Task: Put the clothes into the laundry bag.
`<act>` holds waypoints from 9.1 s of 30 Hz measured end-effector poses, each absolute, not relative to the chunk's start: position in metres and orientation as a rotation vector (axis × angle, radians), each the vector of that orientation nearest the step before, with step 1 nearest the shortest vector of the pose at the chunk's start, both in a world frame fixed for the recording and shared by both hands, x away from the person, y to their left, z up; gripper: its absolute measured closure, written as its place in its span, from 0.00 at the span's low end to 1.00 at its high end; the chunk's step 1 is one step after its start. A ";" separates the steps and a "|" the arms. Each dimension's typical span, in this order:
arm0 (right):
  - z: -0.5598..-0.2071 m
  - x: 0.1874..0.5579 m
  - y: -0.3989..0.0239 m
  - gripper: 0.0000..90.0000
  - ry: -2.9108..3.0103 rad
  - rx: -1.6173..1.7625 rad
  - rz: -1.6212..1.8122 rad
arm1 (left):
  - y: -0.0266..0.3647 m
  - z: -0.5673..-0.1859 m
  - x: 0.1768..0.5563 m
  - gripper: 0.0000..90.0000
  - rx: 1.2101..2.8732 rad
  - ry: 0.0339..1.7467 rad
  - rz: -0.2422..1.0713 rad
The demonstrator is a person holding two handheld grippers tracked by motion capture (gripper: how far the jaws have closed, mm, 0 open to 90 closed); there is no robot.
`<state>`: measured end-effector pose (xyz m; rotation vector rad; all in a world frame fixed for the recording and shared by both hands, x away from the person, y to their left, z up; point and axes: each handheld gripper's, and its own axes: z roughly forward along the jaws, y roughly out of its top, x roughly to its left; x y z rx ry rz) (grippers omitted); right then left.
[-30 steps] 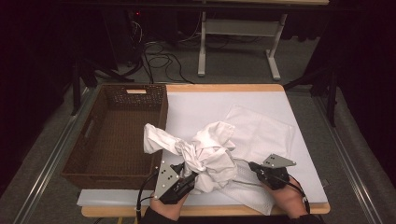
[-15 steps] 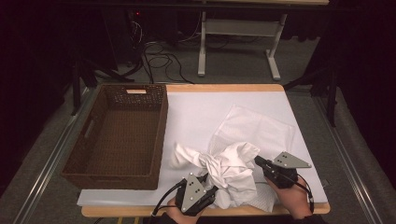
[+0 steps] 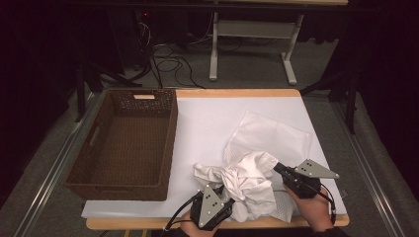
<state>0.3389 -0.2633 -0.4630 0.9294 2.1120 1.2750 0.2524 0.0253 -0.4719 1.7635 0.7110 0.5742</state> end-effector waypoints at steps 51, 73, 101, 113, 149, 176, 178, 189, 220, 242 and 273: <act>-0.445 0.321 -0.262 1.00 2.052 0.891 1.458 | -0.038 -0.500 0.342 0.71 2.119 0.851 0.287; -0.445 0.320 -0.263 1.00 2.051 0.887 1.466 | -0.009 -0.471 0.309 0.15 1.839 0.798 0.413; -0.446 0.319 -0.256 1.00 2.077 0.866 1.473 | -0.075 -0.486 0.320 0.90 2.041 0.625 0.516; -0.433 0.306 -0.265 1.00 2.042 0.806 1.536 | -0.076 -0.496 0.339 0.84 1.947 0.864 0.376; -0.438 0.308 -0.264 1.00 2.049 0.817 1.523 | 0.053 -0.504 0.341 0.17 1.785 1.024 0.572; -0.442 0.311 -0.261 1.00 2.065 0.814 1.509 | -0.016 -0.458 0.303 0.94 1.788 0.658 0.383; -0.442 0.311 -0.260 1.00 2.064 0.819 1.510 | -0.029 -0.456 0.304 0.94 1.815 0.623 0.387; -0.438 0.307 -0.263 1.00 2.058 0.807 1.537 | -0.069 -0.481 0.331 0.94 1.914 0.677 0.333; -0.437 0.305 -0.263 1.00 2.054 0.778 1.542 | -0.011 -0.503 0.304 0.17 1.765 0.813 0.332; -0.440 0.305 -0.259 1.00 2.071 0.777 1.539 | -0.065 -0.479 0.328 0.91 1.849 0.712 0.406; -0.441 0.305 -0.260 1.00 2.066 0.784 1.520 | -0.030 -0.513 0.297 0.10 1.922 0.807 0.304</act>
